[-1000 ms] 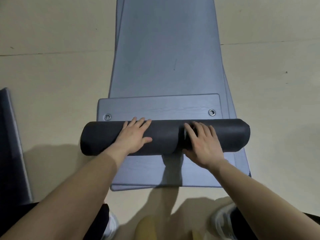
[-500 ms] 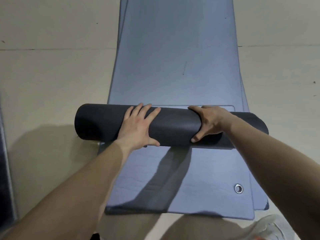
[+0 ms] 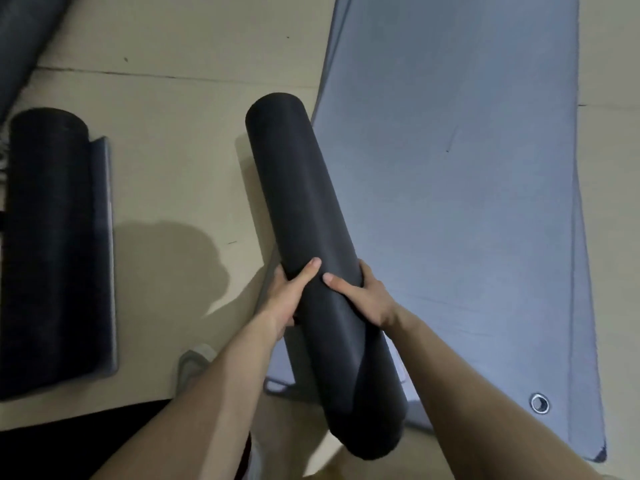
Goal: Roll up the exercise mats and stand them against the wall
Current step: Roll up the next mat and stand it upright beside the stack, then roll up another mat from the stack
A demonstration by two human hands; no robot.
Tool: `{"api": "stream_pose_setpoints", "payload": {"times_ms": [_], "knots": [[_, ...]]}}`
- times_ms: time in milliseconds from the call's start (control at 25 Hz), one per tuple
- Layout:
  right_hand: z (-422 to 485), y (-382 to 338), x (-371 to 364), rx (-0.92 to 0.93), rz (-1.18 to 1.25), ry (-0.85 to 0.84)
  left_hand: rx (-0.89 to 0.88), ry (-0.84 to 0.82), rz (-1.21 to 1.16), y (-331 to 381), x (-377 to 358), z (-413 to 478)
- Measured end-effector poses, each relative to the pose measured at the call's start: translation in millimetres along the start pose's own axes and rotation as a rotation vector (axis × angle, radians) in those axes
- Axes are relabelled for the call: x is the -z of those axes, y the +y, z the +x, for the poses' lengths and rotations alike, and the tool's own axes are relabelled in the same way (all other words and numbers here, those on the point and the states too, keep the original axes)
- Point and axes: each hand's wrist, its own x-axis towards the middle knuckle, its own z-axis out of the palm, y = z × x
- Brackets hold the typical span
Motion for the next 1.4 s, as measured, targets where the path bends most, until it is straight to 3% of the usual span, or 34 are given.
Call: {"api": "stream_pose_setpoints", "payload": {"times_ms": [280, 680, 1000, 1200, 1400], "knots": [[1.3, -2.7, -6.4, -0.041, -0.114, 0.004, 0.002, -0.087, -0.071, -1.7, 12.8, -16.7], [-11.3, -34.9, -33.7, 0.023, -0.02, 0.054, -0.098, -0.06, -0.15, -2.1, 45.9, -15.7], [26.0, -193.9, -182.5, 0.204, 0.049, -0.083, -0.418, 0.169, -0.1, 105.4, 221.8, -7.8], [76.4, -211.5, -312.7, 0.208, 0.099, -0.167, -0.273, 0.368, 0.087, 110.1, 347.4, 23.8], [115.6, -172.3, -384.8, 0.201, 0.052, -0.132, -0.148, 0.682, 0.549, 85.5, 375.2, 43.4]]}}
